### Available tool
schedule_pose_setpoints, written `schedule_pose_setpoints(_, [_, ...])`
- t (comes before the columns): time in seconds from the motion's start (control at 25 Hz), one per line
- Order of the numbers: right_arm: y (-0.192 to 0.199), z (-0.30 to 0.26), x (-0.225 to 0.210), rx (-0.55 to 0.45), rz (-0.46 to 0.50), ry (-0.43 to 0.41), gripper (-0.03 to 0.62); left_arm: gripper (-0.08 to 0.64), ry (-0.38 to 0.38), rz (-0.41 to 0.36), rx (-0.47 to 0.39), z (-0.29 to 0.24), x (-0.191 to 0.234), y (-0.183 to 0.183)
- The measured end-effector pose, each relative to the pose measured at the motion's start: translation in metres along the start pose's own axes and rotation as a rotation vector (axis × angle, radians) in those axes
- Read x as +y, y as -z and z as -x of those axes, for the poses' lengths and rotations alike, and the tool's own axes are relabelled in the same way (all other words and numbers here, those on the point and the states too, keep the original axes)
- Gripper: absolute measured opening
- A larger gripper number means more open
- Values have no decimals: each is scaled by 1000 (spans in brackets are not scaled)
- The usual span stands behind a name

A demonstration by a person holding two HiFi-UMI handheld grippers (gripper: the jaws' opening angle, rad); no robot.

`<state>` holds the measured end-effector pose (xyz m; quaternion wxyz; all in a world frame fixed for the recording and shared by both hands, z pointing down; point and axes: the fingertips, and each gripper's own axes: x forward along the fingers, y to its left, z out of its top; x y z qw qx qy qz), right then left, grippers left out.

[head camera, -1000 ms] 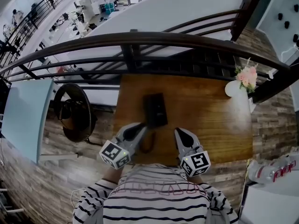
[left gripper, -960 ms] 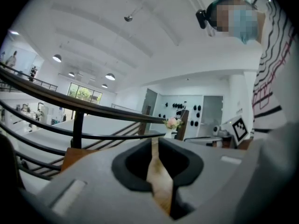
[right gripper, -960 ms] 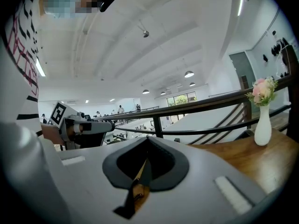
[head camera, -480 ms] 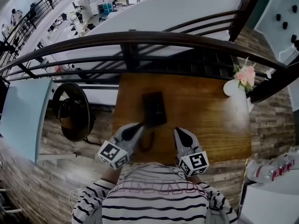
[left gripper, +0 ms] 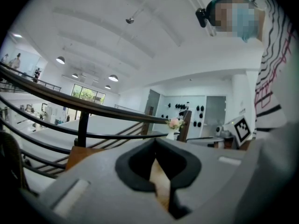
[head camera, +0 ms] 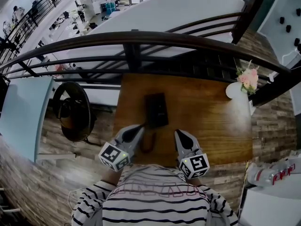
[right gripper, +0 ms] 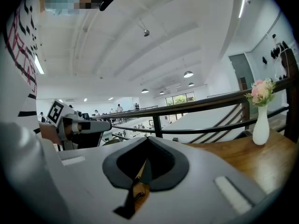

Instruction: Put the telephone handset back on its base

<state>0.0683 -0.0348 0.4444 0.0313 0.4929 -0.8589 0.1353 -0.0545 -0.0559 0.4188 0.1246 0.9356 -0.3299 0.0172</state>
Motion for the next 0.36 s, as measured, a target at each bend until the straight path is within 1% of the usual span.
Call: schedule_pose_setpoints(0.36, [-1,-5,2,4,1,-8,0,3,-12,22,-6,3,6,-1])
